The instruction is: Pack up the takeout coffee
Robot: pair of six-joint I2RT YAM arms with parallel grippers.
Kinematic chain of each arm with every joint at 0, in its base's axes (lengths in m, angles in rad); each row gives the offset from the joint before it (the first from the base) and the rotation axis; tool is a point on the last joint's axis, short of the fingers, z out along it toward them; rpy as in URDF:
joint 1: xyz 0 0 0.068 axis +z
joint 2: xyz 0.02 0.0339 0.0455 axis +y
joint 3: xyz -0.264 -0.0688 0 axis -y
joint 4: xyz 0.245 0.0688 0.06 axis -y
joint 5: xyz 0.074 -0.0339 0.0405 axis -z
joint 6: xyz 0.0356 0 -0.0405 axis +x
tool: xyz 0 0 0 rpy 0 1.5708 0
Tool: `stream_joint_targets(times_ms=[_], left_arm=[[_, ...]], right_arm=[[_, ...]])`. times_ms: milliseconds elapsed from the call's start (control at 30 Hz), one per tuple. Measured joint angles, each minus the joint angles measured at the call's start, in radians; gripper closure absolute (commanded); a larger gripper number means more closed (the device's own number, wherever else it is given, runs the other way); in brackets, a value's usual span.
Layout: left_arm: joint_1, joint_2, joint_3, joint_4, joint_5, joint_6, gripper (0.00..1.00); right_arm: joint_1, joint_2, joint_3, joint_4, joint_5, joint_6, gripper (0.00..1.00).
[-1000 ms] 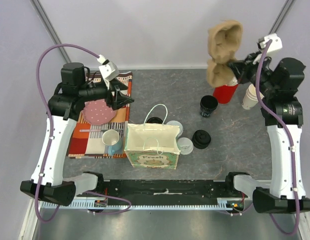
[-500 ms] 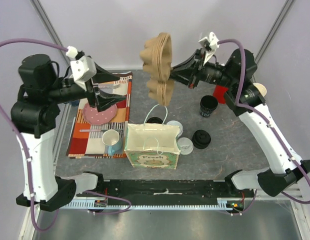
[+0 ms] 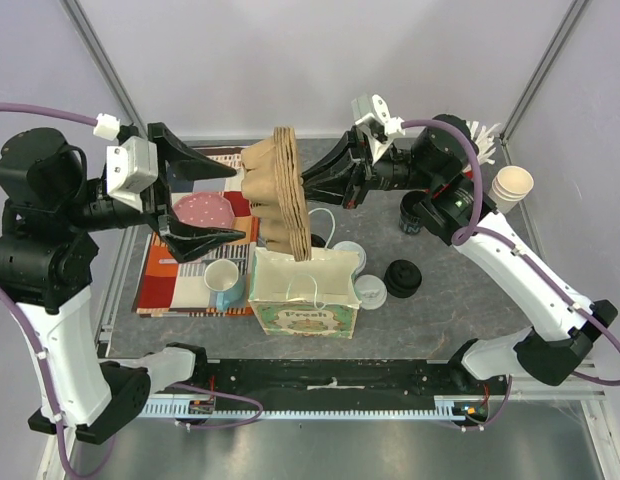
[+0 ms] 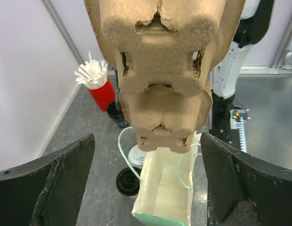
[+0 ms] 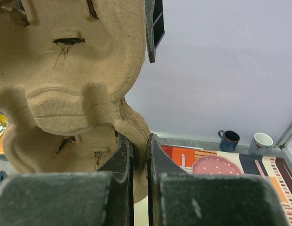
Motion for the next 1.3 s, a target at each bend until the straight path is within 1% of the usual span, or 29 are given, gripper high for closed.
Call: stream_joint_targets(times_ms=[167,367,500,667,867,1100,1133,1167,1200,1233,1300], left_arm=[[0.0,0.005,-0.004,0.07,0.069,-0.119,0.0],[0.0,0.005,-0.037,0.264,0.104,-0.367,0.0],[0.0,0.008,-0.045,0.341,0.118,-0.46,0.0],[0.0,0.007,-0.048,0.412,0.134,-0.528,0.0],[0.0,0.004,-0.069,0.456,0.145,-0.565,0.0],[0.003,-0.01,-0.109,0.515,0.113,-0.585,0.0],[0.003,-0.014,-0.11,0.52,0.11,-0.585,0.06],[0.003,-0.016,-0.11,0.522,0.107,-0.585,0.14],[0.003,-0.019,-0.11,0.525,0.1,-0.585,0.25],[0.003,-0.022,-0.11,0.529,0.096,-0.584,0.46],[0.003,-0.023,-0.111,0.541,0.095,-0.583,0.63]], right_arm=[[0.02,0.01,0.0,0.018,-0.002,-0.003,1.0],[0.064,0.02,-0.003,0.022,0.016,-0.022,1.0],[0.076,0.027,-0.003,0.053,0.031,-0.022,1.0],[0.087,0.053,-0.002,0.058,0.042,-0.021,1.0],[0.099,0.112,0.023,0.055,0.067,-0.021,1.0],[0.124,0.161,0.092,0.034,0.081,-0.029,1.0],[0.127,0.163,0.098,0.03,0.082,-0.031,1.0],[0.132,0.163,0.104,0.024,0.087,-0.035,1.0],[0.136,0.163,0.109,0.018,0.092,-0.04,1.0],[0.14,0.163,0.114,0.013,0.093,-0.045,1.0],[0.146,0.163,0.122,0.0,0.098,-0.052,1.0]])
